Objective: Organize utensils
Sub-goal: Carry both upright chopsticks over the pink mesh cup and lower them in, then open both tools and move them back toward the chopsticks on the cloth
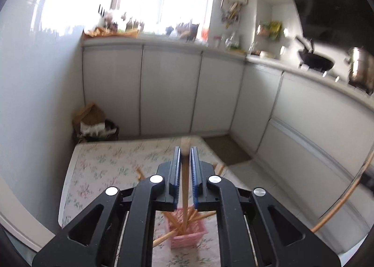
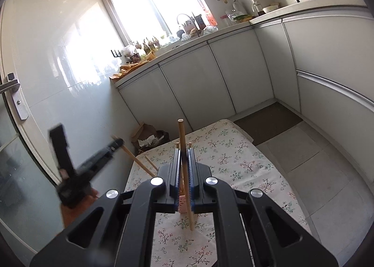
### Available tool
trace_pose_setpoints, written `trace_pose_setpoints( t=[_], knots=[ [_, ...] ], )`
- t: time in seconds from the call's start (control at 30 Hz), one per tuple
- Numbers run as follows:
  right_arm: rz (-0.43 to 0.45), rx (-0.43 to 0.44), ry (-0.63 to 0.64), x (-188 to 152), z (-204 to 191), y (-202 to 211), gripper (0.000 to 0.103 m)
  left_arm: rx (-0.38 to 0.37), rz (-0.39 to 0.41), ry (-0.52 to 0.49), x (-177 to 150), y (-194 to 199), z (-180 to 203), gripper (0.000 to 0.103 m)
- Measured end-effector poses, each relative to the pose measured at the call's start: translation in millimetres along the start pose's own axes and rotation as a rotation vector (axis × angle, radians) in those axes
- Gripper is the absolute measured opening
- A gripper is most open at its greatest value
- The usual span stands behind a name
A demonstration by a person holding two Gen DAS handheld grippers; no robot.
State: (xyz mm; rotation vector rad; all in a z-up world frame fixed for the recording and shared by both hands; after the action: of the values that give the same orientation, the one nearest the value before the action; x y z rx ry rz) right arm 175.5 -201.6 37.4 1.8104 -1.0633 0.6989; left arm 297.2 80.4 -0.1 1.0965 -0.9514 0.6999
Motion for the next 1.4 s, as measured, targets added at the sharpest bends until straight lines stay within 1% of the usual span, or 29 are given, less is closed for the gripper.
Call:
trace_pose_setpoints(
  t=[0.03, 0.1, 0.13, 0.17, 0.2, 0.23, 0.27, 0.3, 0.4, 0.47, 0.6, 0.7, 0.77, 0.83, 0.87, 0.9, 0.93, 0.97, 1.0, 1.07, 1.1, 1.13, 1.17, 1.2, 1.23, 1.33, 1.4],
  knots=[
    [0.004, 0.006, -0.009, 1.0, -1.3, -2.8, 0.006, -0.002, -0.004, 0.029, -4.5, 0.5, -4.9, 0.012],
    [0.021, 0.024, -0.016, 6.7, -6.6, -6.3, 0.006, -0.015, 0.042, 0.080, -8.8, 15.8, -13.9, 0.013],
    [0.034, 0.031, -0.013, 9.1, -10.9, -8.0, 0.006, -0.010, 0.083, 0.090, -8.3, 30.7, -16.2, 0.020],
    [0.047, 0.037, -0.011, 12.3, -15.3, -9.6, 0.006, -0.002, 0.116, 0.098, -7.0, 42.5, -17.5, 0.032],
    [0.066, 0.043, -0.007, 15.9, -21.6, -12.2, 0.006, 0.006, 0.153, 0.111, -5.2, 59.5, -20.3, 0.038],
    [0.086, 0.049, -0.002, 19.3, -28.0, -15.8, 0.006, 0.009, 0.177, 0.123, -3.5, 68.4, -21.8, 0.050],
    [0.105, 0.059, 0.002, 22.4, -34.4, -20.6, 0.006, 0.013, 0.203, 0.139, -3.0, 79.2, -24.8, 0.060],
    [0.118, 0.062, 0.007, 24.1, -39.5, -24.7, 0.006, 0.020, 0.228, 0.153, -2.7, 89.4, -28.1, 0.063],
    [0.159, 0.065, 0.044, 26.7, -57.4, -45.2, 0.006, 0.043, 0.280, 0.178, -5.8, 114.4, -38.4, 0.064],
    [0.177, 0.055, 0.071, 25.1, -65.8, -59.9, 0.006, 0.053, 0.282, 0.182, -5.6, 119.8, -43.9, 0.064],
    [0.181, 0.025, 0.121, 14.7, -75.2, -99.4, 0.006, 0.055, 0.288, 0.194, -8.4, 124.8, -57.1, 0.064],
    [0.162, 0.008, 0.137, 0.7, -72.3, -128.6, 0.006, 0.056, 0.265, 0.213, -12.2, 119.3, -68.2, 0.064],
    [0.144, 0.012, 0.141, -13.5, -66.9, -145.6, 0.006, 0.052, 0.248, 0.232, -13.7, 116.3, -75.0, 0.064],
    [0.133, 0.008, 0.153, -27.6, -61.3, -156.5, 0.009, 0.044, 0.238, 0.250, -14.5, 116.8, -81.0, 0.064],
    [0.128, 0.011, 0.152, -35.2, -57.1, -158.0, 0.011, 0.048, 0.244, 0.254, -14.5, 119.3, -82.9, 0.066],
    [0.127, 0.017, 0.142, -40.6, -54.8, -157.0, 0.018, 0.054, 0.248, 0.251, -14.1, 122.2, -84.2, 0.067],
    [0.135, 0.020, 0.121, -44.1, -52.0, -152.6, 0.038, 0.062, 0.250, 0.244, -13.1, 125.3, -84.2, 0.071],
    [0.152, 0.020, 0.103, -45.4, -49.8, -145.5, 0.047, 0.069, 0.258, 0.241, -12.2, 128.1, -83.3, 0.076],
    [0.178, 0.023, 0.096, -45.7, -48.8, -133.6, 0.052, 0.074, 0.268, 0.237, -11.5, 132.3, -82.0, 0.078],
    [0.207, 0.016, 0.113, -45.7, -50.2, -113.6, 0.052, 0.078, 0.270, 0.222, -11.1, 135.7, -77.0, 0.082],
    [0.225, 0.012, 0.121, -45.6, -49.8, -101.0, 0.054, 0.079, 0.266, 0.214, -10.1, 135.2, -74.1, 0.084],
    [0.238, 0.007, 0.118, -46.1, -48.1, -90.2, 0.061, 0.081, 0.262, 0.205, -10.3, 135.5, -70.3, 0.089],
    [0.251, -0.001, 0.113, -46.9, -45.1, -80.7, 0.066, 0.084, 0.260, 0.200, -10.9, 135.6, -67.0, 0.094],
    [0.268, -0.017, 0.108, -48.8, -41.4, -69.4, 0.077, 0.081, 0.256, 0.193, -11.7, 136.3, -61.7, 0.095],
    [0.283, -0.037, 0.108, -51.3, -37.5, -59.7, 0.086, 0.077, 0.249, 0.185, -11.7, 135.6, -58.4, 0.095],
    [0.300, -0.089, 0.133, -60.1, -26.7, -39.0, 0.096, 0.074, 0.214, 0.152, -12.9, 133.2, -43.9, 0.096],
    [0.293, -0.133, 0.175, -69.7, -19.1, -28.4, 0.097, 0.060, 0.196, 0.136, -16.2, 131.5, -35.6, 0.096]
  ],
)
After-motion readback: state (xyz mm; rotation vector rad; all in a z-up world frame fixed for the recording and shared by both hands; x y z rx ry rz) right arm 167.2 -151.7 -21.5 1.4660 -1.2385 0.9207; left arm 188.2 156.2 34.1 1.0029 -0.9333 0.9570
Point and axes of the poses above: each gripper's, at about its wrist camera, not at the fingertips, and y roughly against the way its jaws point, z to its right, x to its top, the point moved 3 cm from there along -y, roughly the way its jaws point, and after that the axes turned 4 degrees about -x, right-handed, at the moved point
